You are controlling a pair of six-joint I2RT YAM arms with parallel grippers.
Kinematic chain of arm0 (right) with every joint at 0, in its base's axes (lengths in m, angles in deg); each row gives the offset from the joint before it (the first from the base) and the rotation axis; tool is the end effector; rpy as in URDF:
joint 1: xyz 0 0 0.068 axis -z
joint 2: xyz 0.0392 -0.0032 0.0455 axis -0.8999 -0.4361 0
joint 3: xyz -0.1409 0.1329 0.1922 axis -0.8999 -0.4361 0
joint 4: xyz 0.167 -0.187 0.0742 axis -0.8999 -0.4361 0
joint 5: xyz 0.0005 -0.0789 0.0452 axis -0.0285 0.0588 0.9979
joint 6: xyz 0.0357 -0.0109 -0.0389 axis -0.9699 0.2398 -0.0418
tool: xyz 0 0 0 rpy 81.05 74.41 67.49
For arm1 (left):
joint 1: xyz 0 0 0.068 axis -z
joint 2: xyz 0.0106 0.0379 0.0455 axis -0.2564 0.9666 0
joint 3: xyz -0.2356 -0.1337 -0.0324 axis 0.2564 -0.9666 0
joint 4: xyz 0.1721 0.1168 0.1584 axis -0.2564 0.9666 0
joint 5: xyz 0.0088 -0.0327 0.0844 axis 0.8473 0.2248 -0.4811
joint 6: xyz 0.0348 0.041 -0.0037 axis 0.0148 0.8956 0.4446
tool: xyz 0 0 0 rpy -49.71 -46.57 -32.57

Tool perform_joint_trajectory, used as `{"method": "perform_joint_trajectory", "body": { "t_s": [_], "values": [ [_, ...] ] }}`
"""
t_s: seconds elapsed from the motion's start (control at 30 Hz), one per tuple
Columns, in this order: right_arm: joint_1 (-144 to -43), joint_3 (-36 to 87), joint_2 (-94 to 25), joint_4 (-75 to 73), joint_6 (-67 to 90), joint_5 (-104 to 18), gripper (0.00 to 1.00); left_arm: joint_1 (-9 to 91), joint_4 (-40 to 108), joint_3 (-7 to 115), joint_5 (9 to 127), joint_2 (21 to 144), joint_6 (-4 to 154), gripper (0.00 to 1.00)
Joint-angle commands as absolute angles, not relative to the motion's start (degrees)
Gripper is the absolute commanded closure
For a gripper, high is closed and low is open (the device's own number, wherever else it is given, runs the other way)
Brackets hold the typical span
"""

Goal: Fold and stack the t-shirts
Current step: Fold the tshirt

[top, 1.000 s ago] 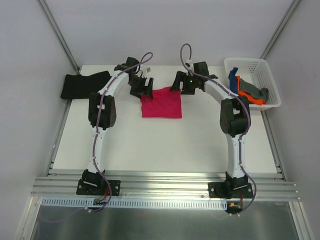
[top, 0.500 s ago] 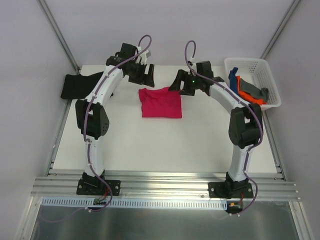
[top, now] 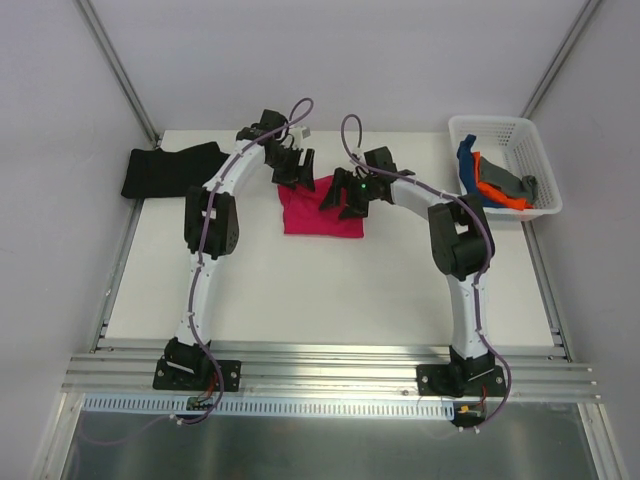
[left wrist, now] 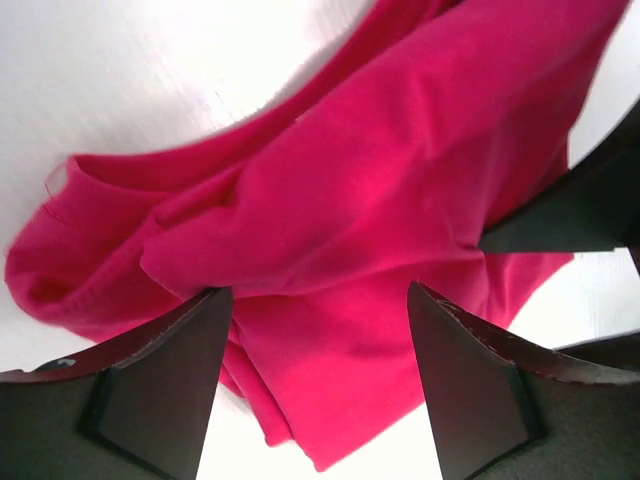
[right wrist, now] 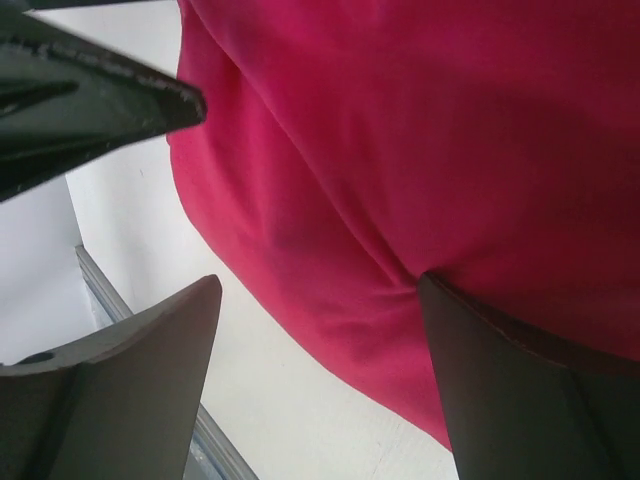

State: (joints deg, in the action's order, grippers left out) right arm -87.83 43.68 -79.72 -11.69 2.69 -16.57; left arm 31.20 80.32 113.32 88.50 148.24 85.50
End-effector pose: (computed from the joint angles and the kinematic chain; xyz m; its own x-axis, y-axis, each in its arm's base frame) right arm 0.4408 0.2147 0.1721 -0.8006 -0.1067 -0.5896 -0.5026 0.6552 0.5639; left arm 0.5125 -0.1682 0.2114 -0.7866 0.2123 -0.5798 0.5036 0.7639 -0.4036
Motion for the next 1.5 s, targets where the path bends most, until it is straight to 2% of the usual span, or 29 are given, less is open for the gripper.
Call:
{"method": "perform_joint_trajectory", "body": {
  "t_s": [0.0,0.33,0.57,0.87,1.03,1.27,1.37,1.47],
  "values": [
    [-88.0,45.3,-79.2,-10.2,2.3,-14.4,0.16,30.2,79.1,119.7,91.7,150.0,84.0,0.29],
    [-89.3,44.5,-79.8,-12.2,5.1,-14.0,0.16,29.5,73.3,129.5,86.2,157.1,82.5,0.28],
    [-90.3,43.6,-79.1,-12.7,6.3,-14.3,0.16,29.1,68.7,131.1,86.4,157.1,82.2,0.26],
    [-89.4,44.1,-75.2,-13.1,6.4,-13.8,0.16,26.1,71.5,107.9,93.7,135.2,75.4,0.31],
    [-87.3,46.2,-75.6,-12.8,5.1,-13.5,0.16,25.1,71.9,98.8,95.8,128.2,74.8,0.34],
    [-84.6,50.0,-76.8,-11.4,3.2,-13.6,0.16,26.4,72.0,92.5,101.0,124.7,74.5,0.41],
    [-83.7,52.6,-79.0,-9.2,0.4,-13.3,0.16,27.1,71.9,90.0,101.6,125.4,74.9,0.41],
    [-83.4,56.5,-81.9,-7.4,-1.6,-12.9,0.15,28.0,72.0,88.7,102.9,127.1,74.7,0.36]
  ]
}}
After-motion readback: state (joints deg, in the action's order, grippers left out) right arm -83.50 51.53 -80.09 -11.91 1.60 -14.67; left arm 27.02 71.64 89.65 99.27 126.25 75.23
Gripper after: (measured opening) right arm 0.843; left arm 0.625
